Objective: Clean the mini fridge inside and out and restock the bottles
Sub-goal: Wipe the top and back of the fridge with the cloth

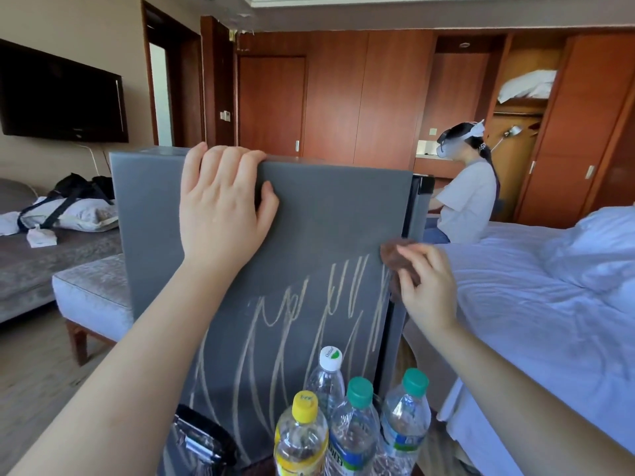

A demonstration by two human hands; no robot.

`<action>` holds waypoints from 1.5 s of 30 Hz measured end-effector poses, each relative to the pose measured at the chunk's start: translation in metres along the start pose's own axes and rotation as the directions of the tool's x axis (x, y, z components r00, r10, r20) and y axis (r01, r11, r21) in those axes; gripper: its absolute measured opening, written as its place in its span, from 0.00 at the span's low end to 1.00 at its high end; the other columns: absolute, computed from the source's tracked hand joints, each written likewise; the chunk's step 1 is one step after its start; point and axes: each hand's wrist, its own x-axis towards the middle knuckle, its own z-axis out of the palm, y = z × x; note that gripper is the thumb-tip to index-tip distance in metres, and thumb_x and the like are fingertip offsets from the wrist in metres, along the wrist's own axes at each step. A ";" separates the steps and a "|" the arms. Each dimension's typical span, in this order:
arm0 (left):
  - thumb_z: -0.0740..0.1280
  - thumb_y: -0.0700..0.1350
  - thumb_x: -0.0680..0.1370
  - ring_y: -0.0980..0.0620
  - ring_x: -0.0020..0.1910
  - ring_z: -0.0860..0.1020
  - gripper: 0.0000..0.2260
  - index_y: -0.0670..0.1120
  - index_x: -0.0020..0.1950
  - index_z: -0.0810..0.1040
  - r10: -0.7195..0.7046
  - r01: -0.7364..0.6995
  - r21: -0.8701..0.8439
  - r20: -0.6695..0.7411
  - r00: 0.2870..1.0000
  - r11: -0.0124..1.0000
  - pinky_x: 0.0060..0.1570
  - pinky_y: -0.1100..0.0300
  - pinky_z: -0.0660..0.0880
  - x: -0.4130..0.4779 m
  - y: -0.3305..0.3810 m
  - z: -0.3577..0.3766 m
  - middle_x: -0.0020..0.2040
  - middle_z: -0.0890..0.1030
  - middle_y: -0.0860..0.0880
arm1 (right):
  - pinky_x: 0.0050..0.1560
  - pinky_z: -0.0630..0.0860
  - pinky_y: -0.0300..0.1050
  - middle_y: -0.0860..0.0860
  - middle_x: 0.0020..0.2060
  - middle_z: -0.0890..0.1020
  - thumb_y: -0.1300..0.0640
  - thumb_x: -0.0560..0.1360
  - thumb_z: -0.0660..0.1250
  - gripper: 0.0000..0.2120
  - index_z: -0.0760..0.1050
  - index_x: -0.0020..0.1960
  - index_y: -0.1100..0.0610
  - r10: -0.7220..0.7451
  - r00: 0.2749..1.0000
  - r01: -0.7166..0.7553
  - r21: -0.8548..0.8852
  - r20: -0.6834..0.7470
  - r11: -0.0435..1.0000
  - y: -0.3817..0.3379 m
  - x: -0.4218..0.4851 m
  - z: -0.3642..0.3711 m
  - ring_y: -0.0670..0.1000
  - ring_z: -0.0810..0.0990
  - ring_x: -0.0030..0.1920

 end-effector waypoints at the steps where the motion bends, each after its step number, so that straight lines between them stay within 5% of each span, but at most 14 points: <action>1: 0.59 0.47 0.78 0.43 0.55 0.74 0.14 0.42 0.58 0.76 -0.003 0.003 -0.002 0.003 1.000 1.000 0.70 0.52 0.58 0.000 0.000 0.000 0.53 0.78 0.44 | 0.52 0.73 0.45 0.53 0.51 0.78 0.68 0.70 0.68 0.16 0.80 0.57 0.59 0.025 0.999 -0.024 -0.015 0.045 1.000 0.007 -0.020 0.001 0.55 0.74 0.53; 6: 0.59 0.47 0.78 0.44 0.56 0.74 0.13 0.43 0.58 0.76 -0.001 0.001 -0.011 0.011 1.000 1.000 0.70 0.52 0.58 0.000 0.000 0.000 0.53 0.79 0.45 | 0.47 0.76 0.43 0.50 0.51 0.79 0.71 0.64 0.74 0.21 0.82 0.55 0.56 -0.062 0.966 0.083 -0.075 0.250 0.994 0.022 -0.040 -0.010 0.52 0.74 0.52; 14: 0.59 0.47 0.77 0.44 0.58 0.73 0.16 0.42 0.62 0.75 0.048 -0.046 -0.031 0.083 0.995 0.998 0.72 0.51 0.55 -0.001 -0.004 -0.007 0.56 0.78 0.44 | 0.53 0.69 0.37 0.51 0.54 0.79 0.66 0.71 0.69 0.16 0.81 0.57 0.56 0.013 0.997 -0.007 0.086 -0.078 0.996 -0.025 0.063 -0.025 0.52 0.75 0.56; 21: 0.59 0.40 0.78 0.46 0.66 0.72 0.14 0.42 0.60 0.78 0.184 -0.155 -0.281 0.082 0.979 0.947 0.73 0.48 0.56 -0.012 -0.016 -0.023 0.62 0.78 0.47 | 0.43 0.79 0.48 0.50 0.50 0.78 0.67 0.65 0.74 0.19 0.82 0.55 0.56 -0.044 0.984 0.045 -0.005 0.174 0.999 -0.009 -0.030 -0.003 0.55 0.77 0.51; 26: 0.60 0.39 0.78 0.43 0.51 0.78 0.10 0.42 0.50 0.81 0.347 -0.277 -0.337 0.170 0.922 0.900 0.51 0.50 0.72 -0.059 -0.032 -0.042 0.52 0.81 0.48 | 0.43 0.79 0.46 0.49 0.50 0.80 0.66 0.65 0.75 0.18 0.82 0.53 0.54 -0.080 0.960 0.086 -0.010 0.267 0.996 -0.009 -0.028 -0.013 0.51 0.75 0.51; 28: 0.60 0.42 0.77 0.45 0.44 0.76 0.09 0.44 0.48 0.81 0.289 -0.192 -0.346 0.256 0.922 0.918 0.42 0.52 0.70 -0.079 -0.034 -0.049 0.47 0.81 0.50 | 0.48 0.75 0.42 0.50 0.52 0.80 0.66 0.68 0.73 0.17 0.82 0.55 0.55 -0.032 0.986 0.026 0.040 0.161 0.999 -0.023 0.003 -0.015 0.52 0.76 0.53; 32: 0.60 0.47 0.76 0.50 0.41 0.76 0.09 0.47 0.46 0.80 0.138 0.020 -0.376 0.388 0.911 0.927 0.41 0.54 0.70 -0.117 -0.043 -0.057 0.40 0.78 0.55 | 0.49 0.71 0.41 0.50 0.52 0.78 0.63 0.70 0.71 0.14 0.81 0.56 0.56 0.146 0.989 -0.142 0.179 -0.013 0.974 -0.054 0.047 -0.007 0.55 0.76 0.55; 36: 0.62 0.49 0.75 0.56 0.40 0.73 0.09 0.49 0.46 0.81 0.215 0.027 -0.418 0.522 0.825 0.908 0.44 0.61 0.71 -0.137 -0.041 -0.055 0.39 0.77 0.58 | 0.47 0.76 0.45 0.52 0.50 0.78 0.67 0.68 0.72 0.16 0.82 0.54 0.57 0.015 1.000 -0.013 0.133 -0.011 0.991 -0.053 0.002 0.007 0.56 0.76 0.52; 40: 0.61 0.57 0.74 0.60 0.43 0.74 0.13 0.51 0.48 0.81 0.234 0.117 -0.437 0.667 0.708 0.892 0.46 0.64 0.71 -0.141 -0.048 -0.062 0.41 0.79 0.59 | 0.41 0.79 0.48 0.51 0.48 0.79 0.69 0.64 0.74 0.18 0.83 0.52 0.56 -0.134 0.970 0.122 0.069 0.204 0.990 -0.026 -0.038 0.004 0.55 0.75 0.51; 45: 0.61 0.67 0.70 0.64 0.46 0.75 0.22 0.54 0.51 0.81 0.309 0.206 -0.436 0.835 0.455 0.876 0.47 0.69 0.71 -0.152 -0.047 -0.065 0.45 0.79 0.60 | 0.50 0.76 0.47 0.51 0.50 0.80 0.68 0.67 0.72 0.17 0.83 0.54 0.56 -0.081 0.986 0.061 0.140 0.144 0.988 -0.031 0.003 -0.007 0.56 0.77 0.52</action>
